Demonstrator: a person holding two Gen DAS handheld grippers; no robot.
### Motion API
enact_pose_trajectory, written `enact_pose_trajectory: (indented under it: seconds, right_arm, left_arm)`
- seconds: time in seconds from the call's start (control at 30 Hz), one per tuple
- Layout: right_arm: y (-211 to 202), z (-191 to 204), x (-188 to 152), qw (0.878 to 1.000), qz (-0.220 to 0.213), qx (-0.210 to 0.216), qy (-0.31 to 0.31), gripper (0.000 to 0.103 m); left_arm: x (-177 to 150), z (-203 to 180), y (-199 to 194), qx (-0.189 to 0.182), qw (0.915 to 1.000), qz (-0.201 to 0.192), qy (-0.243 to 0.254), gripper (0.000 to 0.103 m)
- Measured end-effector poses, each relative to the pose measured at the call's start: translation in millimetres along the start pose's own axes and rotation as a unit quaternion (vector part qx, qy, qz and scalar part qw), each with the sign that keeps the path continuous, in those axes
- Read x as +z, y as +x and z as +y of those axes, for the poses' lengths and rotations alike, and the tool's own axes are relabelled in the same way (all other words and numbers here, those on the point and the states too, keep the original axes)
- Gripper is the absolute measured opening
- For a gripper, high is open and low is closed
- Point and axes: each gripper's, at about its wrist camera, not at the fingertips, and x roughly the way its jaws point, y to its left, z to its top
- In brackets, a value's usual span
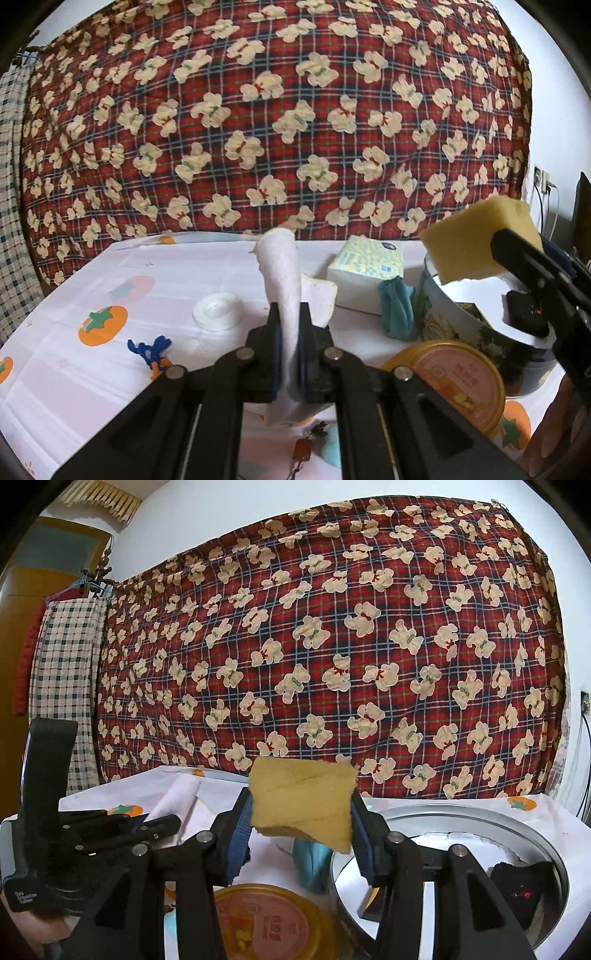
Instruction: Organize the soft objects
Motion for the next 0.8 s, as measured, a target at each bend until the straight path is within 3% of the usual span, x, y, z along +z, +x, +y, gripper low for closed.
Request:
enact_pose_trajectory:
  seconds: [0.8]
  right_arm:
    - [-16, -27, 3, 0.999, -0.025, -0.027, 0.027, 0.051]
  left_arm:
    - [-3, 0, -20, 0.041, 0.9976, -0.055, -0.002, 0.005]
